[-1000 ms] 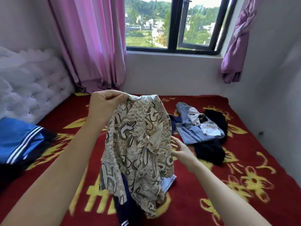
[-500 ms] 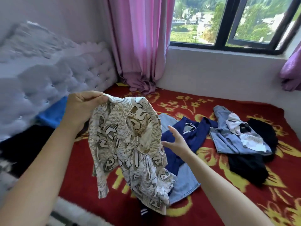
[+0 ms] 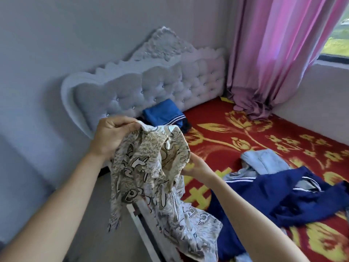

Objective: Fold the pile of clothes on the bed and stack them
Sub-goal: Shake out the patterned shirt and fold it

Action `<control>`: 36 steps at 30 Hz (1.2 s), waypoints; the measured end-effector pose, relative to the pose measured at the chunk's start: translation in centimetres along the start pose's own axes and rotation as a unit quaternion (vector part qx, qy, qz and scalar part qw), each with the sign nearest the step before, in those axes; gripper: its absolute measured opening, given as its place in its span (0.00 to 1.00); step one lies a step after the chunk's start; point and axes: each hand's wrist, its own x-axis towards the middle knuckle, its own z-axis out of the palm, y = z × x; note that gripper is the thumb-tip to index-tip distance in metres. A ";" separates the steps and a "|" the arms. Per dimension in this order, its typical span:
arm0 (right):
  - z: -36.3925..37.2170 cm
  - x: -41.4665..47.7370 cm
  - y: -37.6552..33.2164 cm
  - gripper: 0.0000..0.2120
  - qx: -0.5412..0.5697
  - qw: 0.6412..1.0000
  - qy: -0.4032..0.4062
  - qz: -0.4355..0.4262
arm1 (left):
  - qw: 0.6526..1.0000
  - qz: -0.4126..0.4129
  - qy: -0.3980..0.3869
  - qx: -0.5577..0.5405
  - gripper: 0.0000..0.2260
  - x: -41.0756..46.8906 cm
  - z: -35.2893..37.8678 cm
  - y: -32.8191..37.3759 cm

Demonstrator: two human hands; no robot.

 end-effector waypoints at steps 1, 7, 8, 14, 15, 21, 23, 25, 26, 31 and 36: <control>1.0 0.4 -0.1 0.20 0.000 1.000 -0.006 -0.006 | 1.000 -0.003 0.009 -0.013 0.17 -0.2 -0.6 0.1; 3.8 1.0 -1.3 0.08 0.012 0.998 0.060 -0.026 | 0.994 -0.043 0.086 -0.044 0.05 0.7 -4.5 -1.2; 3.3 1.0 -1.4 0.07 0.012 0.996 0.084 -0.022 | 0.994 -0.039 0.095 -0.025 0.12 1.3 -5.4 -1.9; -0.6 1.3 -5.5 0.05 0.045 0.976 0.203 -0.063 | 0.996 -0.046 0.070 0.009 0.22 6.6 -8.0 -6.3; -0.8 1.5 -6.3 0.07 0.028 0.971 0.227 -0.072 | 0.997 -0.043 0.058 0.018 0.22 7.5 -8.2 -7.1; 0.3 3.4 -6.3 0.07 -0.024 0.942 0.327 -0.072 | 0.998 -0.030 -0.026 0.058 0.20 11.3 -8.5 -11.9; 1.3 3.9 -5.4 0.06 0.005 0.933 0.357 -0.042 | 0.994 -0.031 -0.055 0.084 0.15 11.8 -8.0 -13.3; 2.2 3.9 -4.3 0.07 0.017 0.927 0.374 -0.010 | 0.990 -0.037 -0.081 0.107 0.08 12.0 -7.8 -14.6; 2.6 3.8 -3.8 0.07 0.016 0.926 0.376 0.005 | 0.989 -0.035 -0.094 0.109 0.09 12.0 -7.7 -15.4; 2.5 2.8 -1.6 0.04 -0.021 0.930 0.361 0.067 | 0.978 -0.063 -0.169 0.104 0.14 11.7 -6.9 -18.6; 0.5 3.7 1.3 0.07 -0.056 0.938 0.306 0.153 | 0.959 -0.073 -0.207 0.180 0.10 12.4 -4.8 -20.5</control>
